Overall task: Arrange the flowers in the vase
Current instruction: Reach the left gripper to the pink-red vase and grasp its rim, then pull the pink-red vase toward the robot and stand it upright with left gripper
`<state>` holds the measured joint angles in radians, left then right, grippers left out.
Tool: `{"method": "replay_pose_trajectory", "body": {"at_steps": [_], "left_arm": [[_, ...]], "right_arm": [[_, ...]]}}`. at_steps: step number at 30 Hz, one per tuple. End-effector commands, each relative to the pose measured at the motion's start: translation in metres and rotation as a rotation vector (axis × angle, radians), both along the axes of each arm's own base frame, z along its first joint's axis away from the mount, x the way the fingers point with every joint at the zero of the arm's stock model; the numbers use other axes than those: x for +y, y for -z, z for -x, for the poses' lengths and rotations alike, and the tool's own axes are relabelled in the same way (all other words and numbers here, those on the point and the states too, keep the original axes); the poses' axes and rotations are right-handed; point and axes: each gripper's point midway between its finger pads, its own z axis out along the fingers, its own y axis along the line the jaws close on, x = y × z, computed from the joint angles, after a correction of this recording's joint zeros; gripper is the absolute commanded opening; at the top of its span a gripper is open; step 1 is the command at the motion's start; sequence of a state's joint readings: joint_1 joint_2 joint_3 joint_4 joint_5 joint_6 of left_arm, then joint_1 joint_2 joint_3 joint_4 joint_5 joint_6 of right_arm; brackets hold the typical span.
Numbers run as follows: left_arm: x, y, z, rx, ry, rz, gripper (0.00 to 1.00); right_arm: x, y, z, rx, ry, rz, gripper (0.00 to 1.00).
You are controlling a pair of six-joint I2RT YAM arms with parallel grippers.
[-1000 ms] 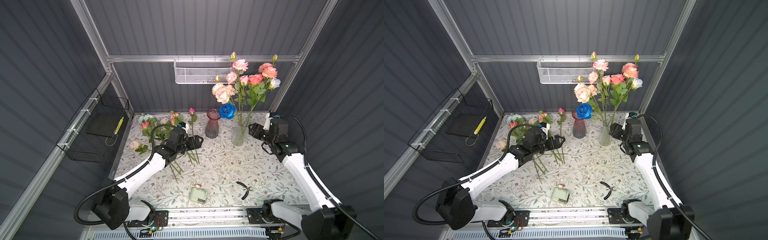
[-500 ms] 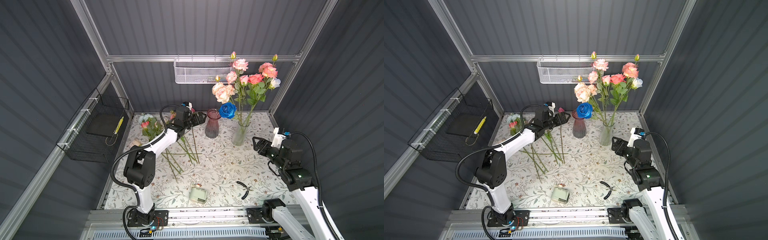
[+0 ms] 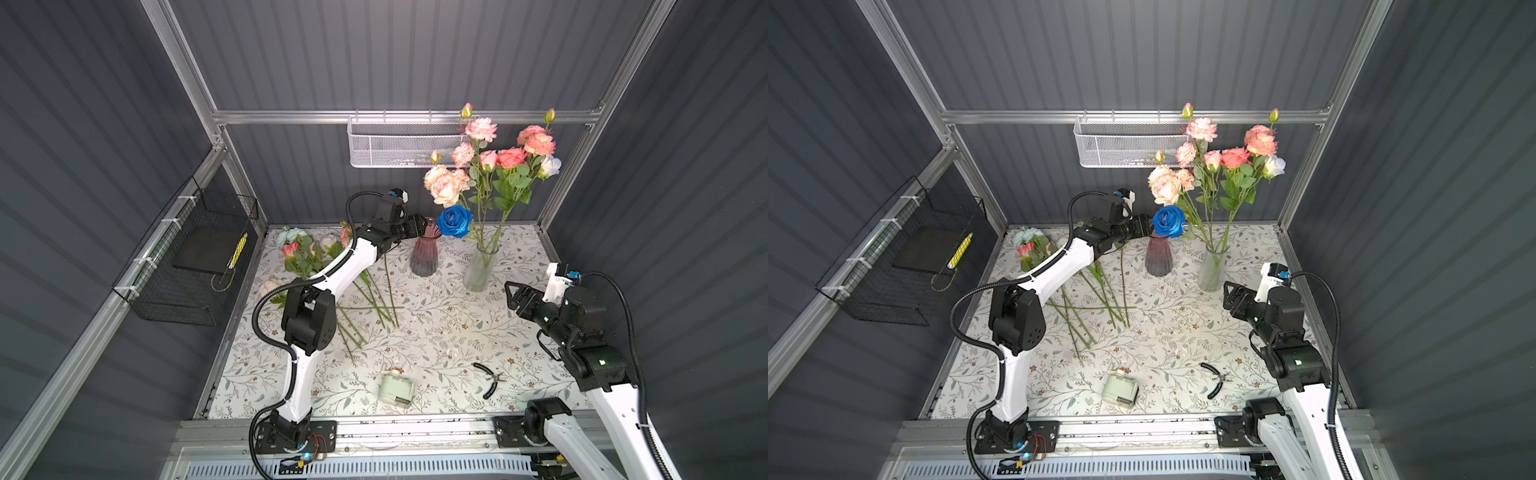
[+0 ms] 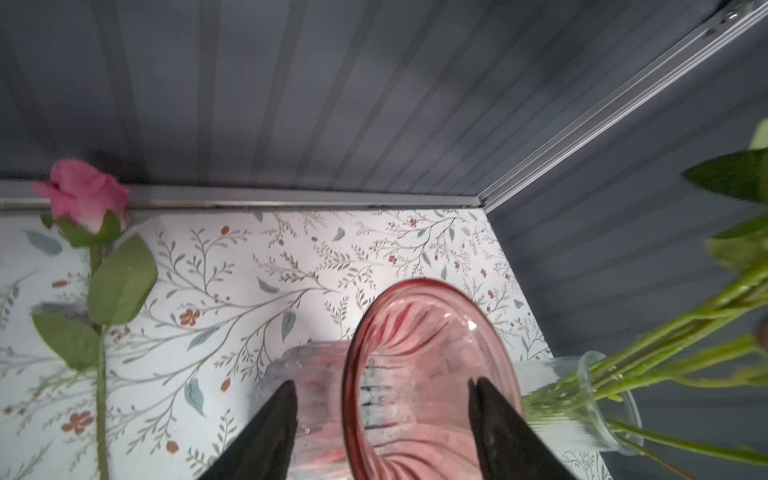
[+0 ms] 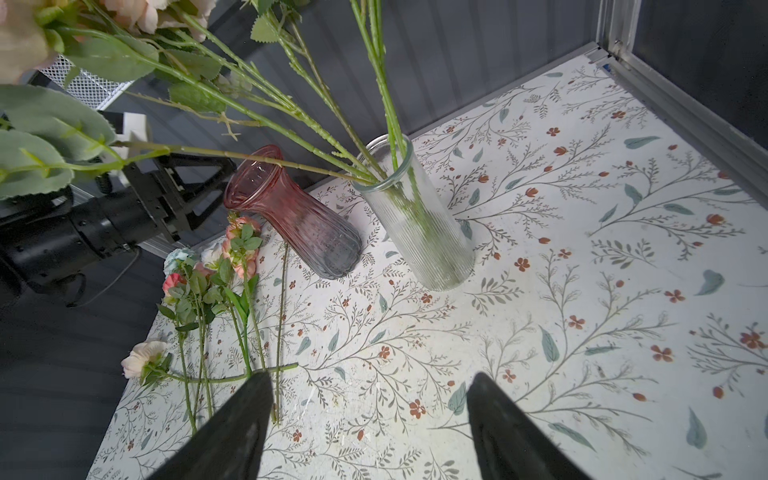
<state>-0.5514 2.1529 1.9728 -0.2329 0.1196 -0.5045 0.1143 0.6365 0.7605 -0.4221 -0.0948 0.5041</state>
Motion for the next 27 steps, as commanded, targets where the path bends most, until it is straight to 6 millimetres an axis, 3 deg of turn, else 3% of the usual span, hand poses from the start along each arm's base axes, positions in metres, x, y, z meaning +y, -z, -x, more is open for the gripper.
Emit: {"method": "replay_pose_trajectory", "body": {"at_steps": [1, 8, 17, 27], "left_arm": [[0.007, 0.02, 0.006, 0.041, -0.001, -0.126, 0.58], [0.016, 0.039, 0.015, 0.08, -0.01, -0.18, 0.33], [0.022, 0.028, 0.028, 0.082, -0.006, -0.184, 0.0], [0.032, 0.023, 0.059, 0.165, 0.009, -0.221, 0.0]], "right_arm": [[0.001, 0.006, 0.004, 0.009, -0.013, 0.015, 0.77], [0.0, 0.003, 0.006, -0.002, -0.009, 0.018, 0.77], [-0.001, 0.006, 0.006, 0.0, -0.003, 0.021, 0.78], [-0.005, 0.002, 0.013, -0.017, 0.01, 0.031, 0.78]]}}
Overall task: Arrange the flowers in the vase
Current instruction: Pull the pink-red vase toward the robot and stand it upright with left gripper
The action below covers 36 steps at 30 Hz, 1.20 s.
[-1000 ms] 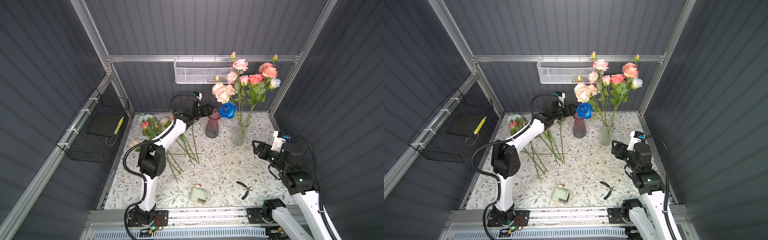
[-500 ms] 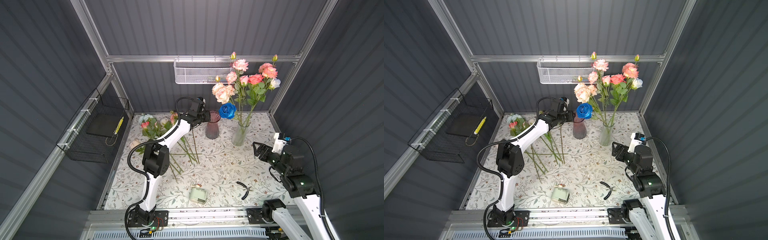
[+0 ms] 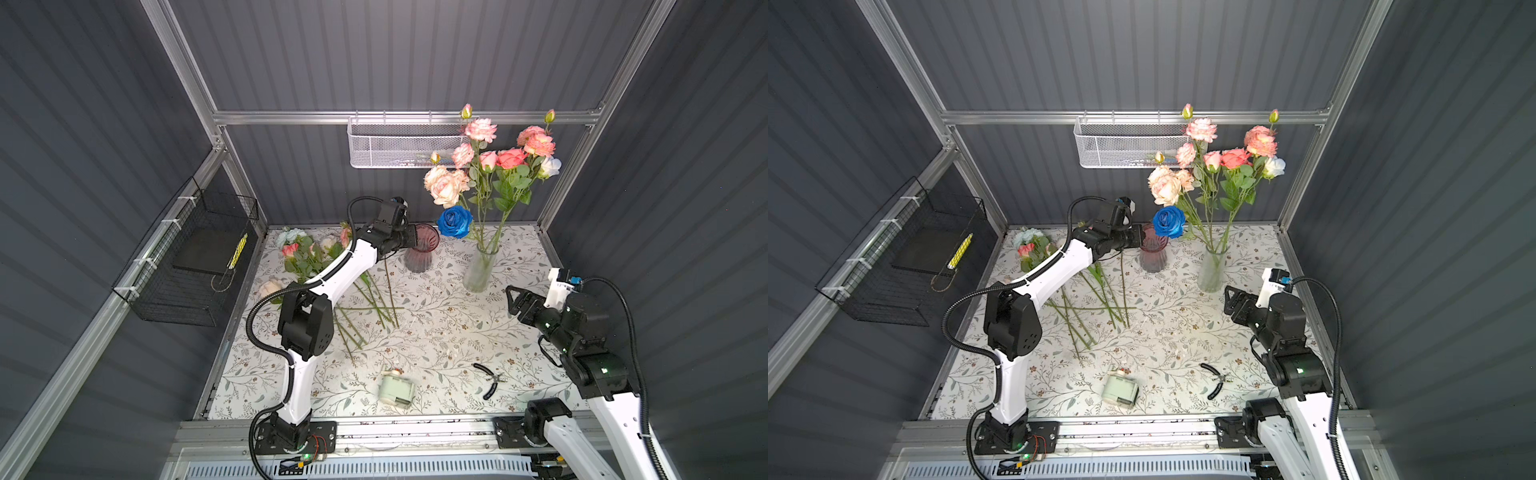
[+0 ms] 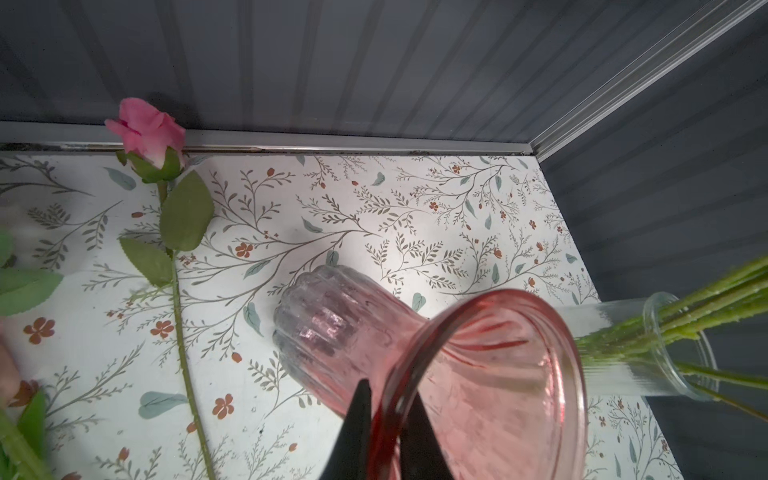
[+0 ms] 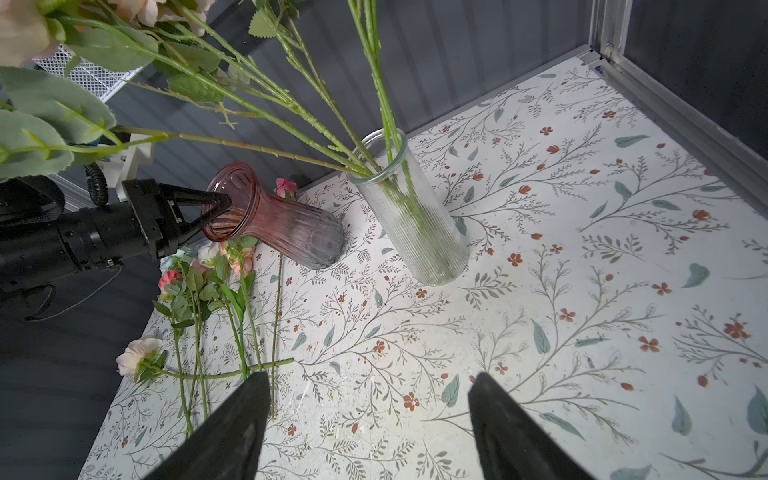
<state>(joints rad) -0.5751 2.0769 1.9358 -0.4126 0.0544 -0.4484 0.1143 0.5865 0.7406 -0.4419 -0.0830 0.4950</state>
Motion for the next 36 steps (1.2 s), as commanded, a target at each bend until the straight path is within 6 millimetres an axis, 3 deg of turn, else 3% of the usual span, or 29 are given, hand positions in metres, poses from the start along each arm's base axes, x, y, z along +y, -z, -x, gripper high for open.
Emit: {"method": "replay_pose_trajectory", "body": {"at_steps": [1, 10, 15, 16, 21, 30, 33, 36], "left_arm": [[0.021, 0.016, 0.034, 0.111, 0.009, -0.093, 0.0], [0.081, 0.022, 0.099, 0.152, -0.048, -0.199, 0.0], [0.103, 0.026, 0.13, 0.19, -0.06, -0.214, 0.0], [0.108, 0.035, 0.14, 0.216, -0.058, -0.222, 0.0], [0.113, 0.03, 0.173, 0.272, -0.021, -0.167, 0.0], [0.152, 0.017, 0.235, 0.334, -0.008, -0.218, 0.0], [0.158, 0.012, 0.246, 0.339, -0.009, -0.211, 0.0], [0.152, 0.003, 0.249, 0.343, 0.01, -0.17, 0.0]], "right_arm": [[-0.003, 0.0, 0.004, -0.008, 0.007, 0.022, 0.78], [0.0, -0.001, 0.003, -0.018, -0.008, 0.012, 0.78], [0.0, -0.005, 0.002, -0.028, -0.009, 0.014, 0.78], [0.001, -0.006, 0.003, -0.028, -0.01, 0.012, 0.78], [0.0, -0.008, 0.002, -0.032, -0.009, 0.015, 0.78], [0.0, -0.016, 0.004, -0.046, -0.01, 0.022, 0.78], [0.001, -0.016, 0.004, -0.046, -0.012, 0.019, 0.78], [0.002, -0.018, 0.002, -0.047, -0.018, 0.012, 0.78]]}}
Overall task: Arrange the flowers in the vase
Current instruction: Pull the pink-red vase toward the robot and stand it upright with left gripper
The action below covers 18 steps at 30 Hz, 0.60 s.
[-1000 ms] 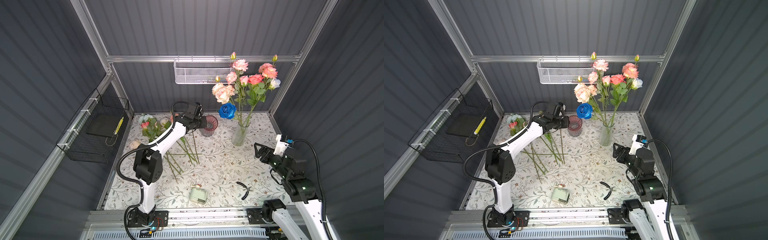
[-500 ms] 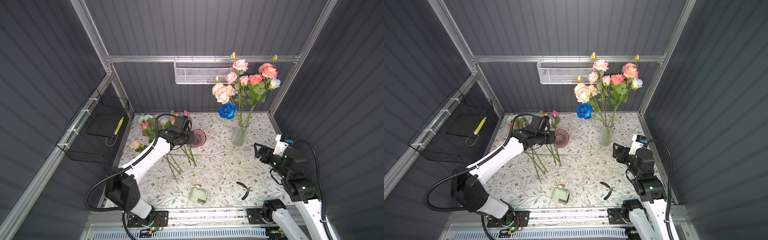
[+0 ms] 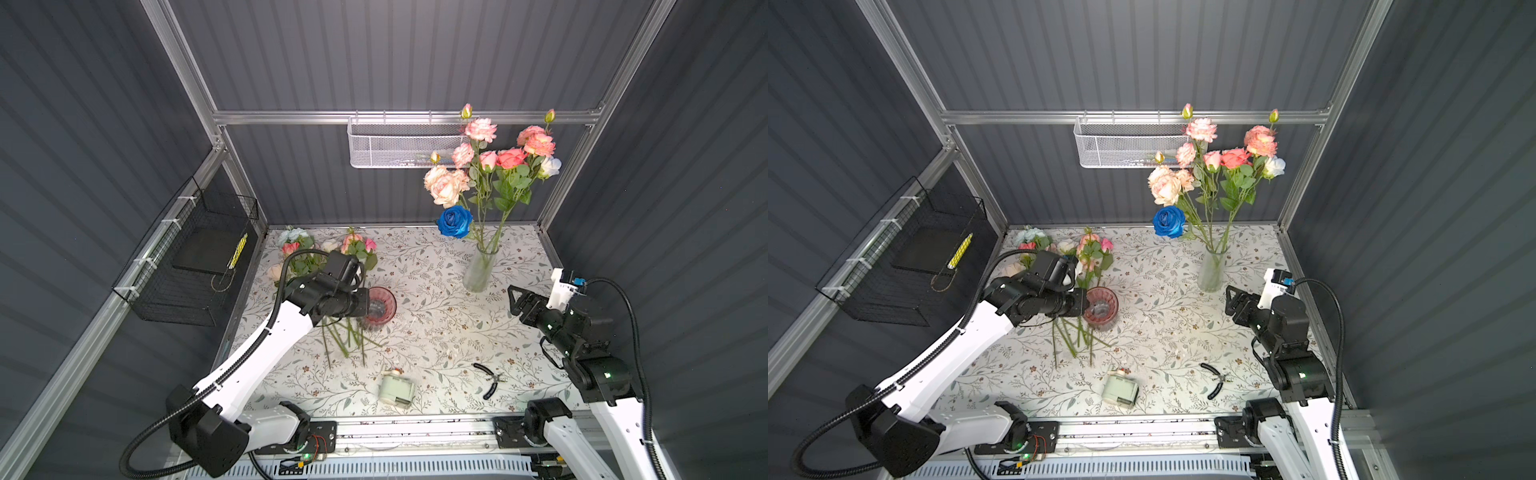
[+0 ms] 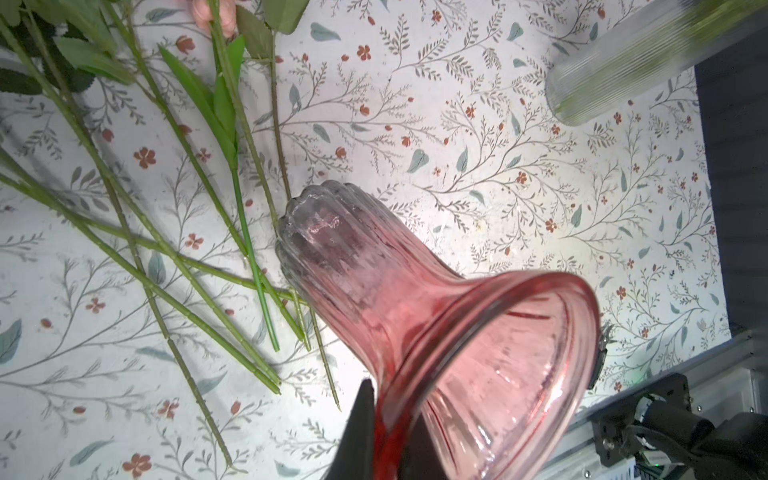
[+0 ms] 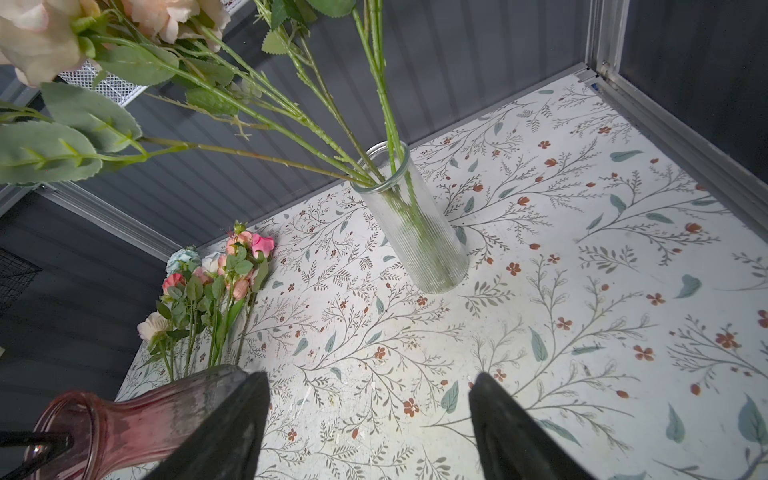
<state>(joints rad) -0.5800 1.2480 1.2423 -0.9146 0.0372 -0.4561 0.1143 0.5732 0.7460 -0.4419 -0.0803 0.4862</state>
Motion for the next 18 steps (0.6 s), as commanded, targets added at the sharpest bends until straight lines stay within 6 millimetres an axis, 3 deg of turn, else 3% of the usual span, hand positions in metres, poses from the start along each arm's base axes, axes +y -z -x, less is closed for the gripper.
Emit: {"method": "replay_pose_trajectory", "body": {"at_steps": [1, 8, 12, 18], "left_arm": [[-0.008, -0.008, 0.011, 0.046, 0.019, 0.065, 0.0], [-0.055, -0.027, 0.0, 0.111, 0.08, 0.257, 0.0], [-0.059, -0.035, -0.01, 0.116, 0.079, 0.232, 0.0], [-0.058, -0.021, -0.014, 0.169, 0.074, 0.172, 0.0]], "right_arm": [[0.003, -0.011, 0.0, -0.023, -0.019, 0.003, 0.78], [0.003, -0.016, 0.002, -0.024, -0.02, 0.006, 0.78], [0.002, -0.018, 0.003, -0.027, -0.02, 0.011, 0.78], [0.005, -0.016, 0.004, -0.022, -0.032, 0.005, 0.78]]}}
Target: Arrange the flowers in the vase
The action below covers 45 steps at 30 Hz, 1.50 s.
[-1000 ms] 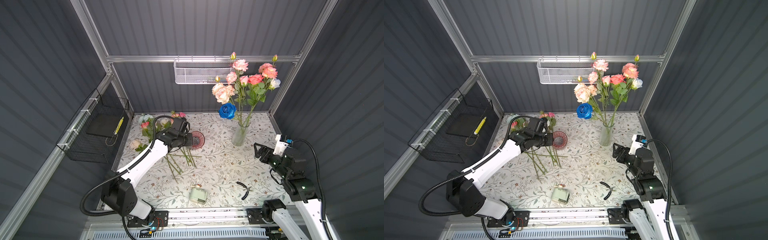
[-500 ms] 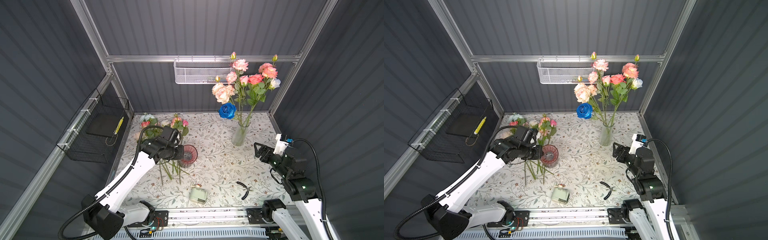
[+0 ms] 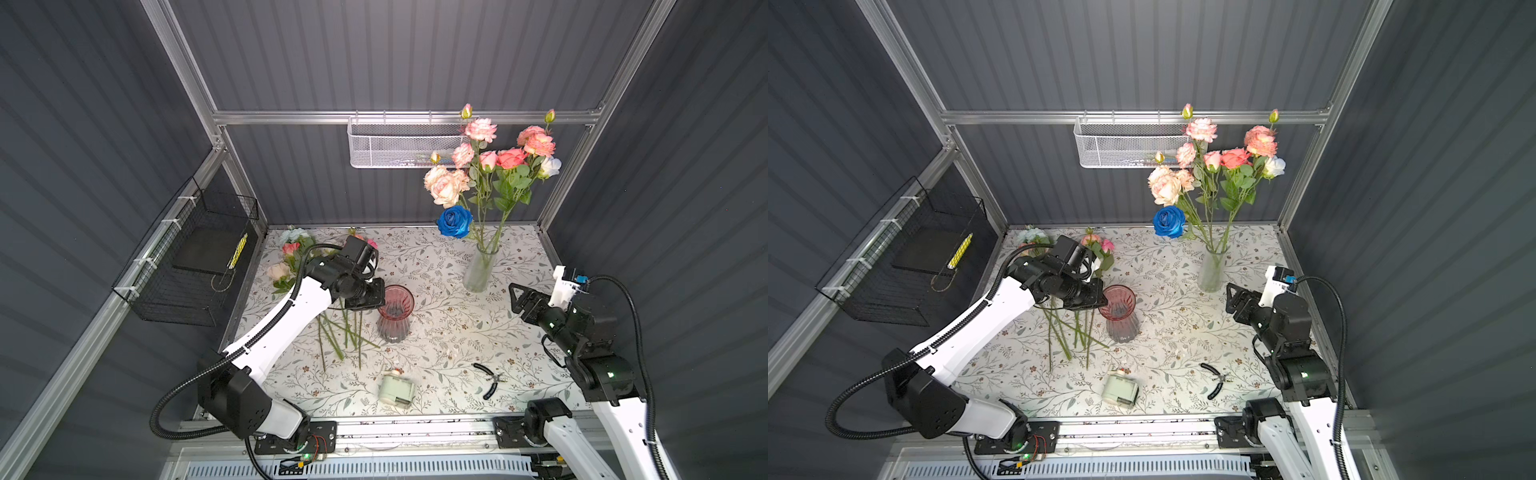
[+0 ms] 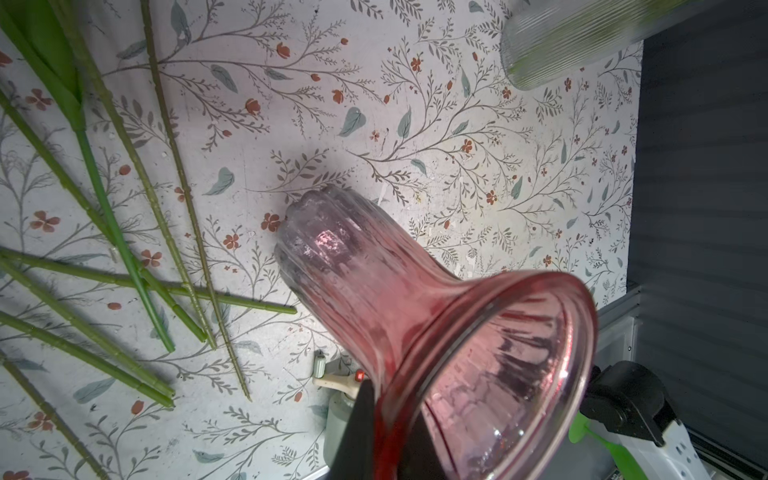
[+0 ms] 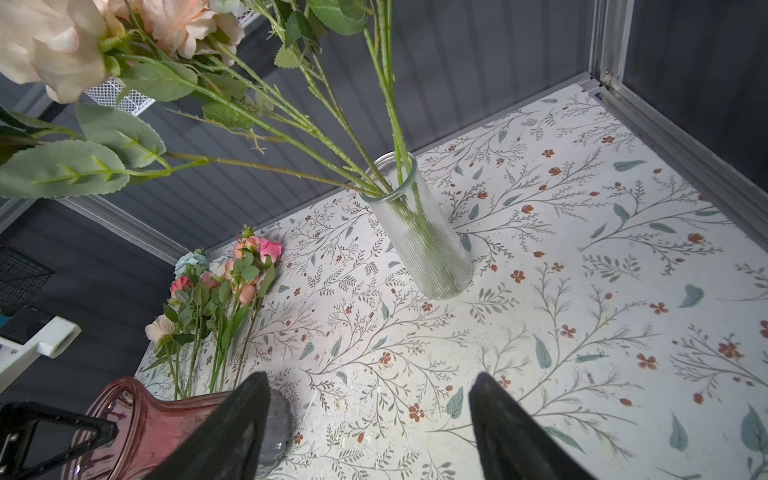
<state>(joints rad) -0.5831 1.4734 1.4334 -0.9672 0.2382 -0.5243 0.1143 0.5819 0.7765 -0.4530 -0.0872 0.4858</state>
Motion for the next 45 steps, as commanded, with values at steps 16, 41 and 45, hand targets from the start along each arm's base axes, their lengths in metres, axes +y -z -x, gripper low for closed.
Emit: {"method": "replay_pose_trajectory", "body": {"at_steps": [16, 41, 45], "left_arm": [[0.016, -0.112, -0.027, -0.377, -0.082, 0.072, 0.79], [0.076, 0.127, -0.108, -0.191, -0.321, -0.213, 0.46], [0.08, 0.142, -0.111, -0.178, -0.327, -0.249, 0.43]], "right_arm": [[0.023, 0.001, -0.004, 0.016, -0.106, -0.098, 0.99], [0.044, 0.012, -0.001, -0.008, -0.237, -0.118, 0.99], [0.038, 0.013, -0.003, -0.011, -0.199, -0.1, 0.99]]}}
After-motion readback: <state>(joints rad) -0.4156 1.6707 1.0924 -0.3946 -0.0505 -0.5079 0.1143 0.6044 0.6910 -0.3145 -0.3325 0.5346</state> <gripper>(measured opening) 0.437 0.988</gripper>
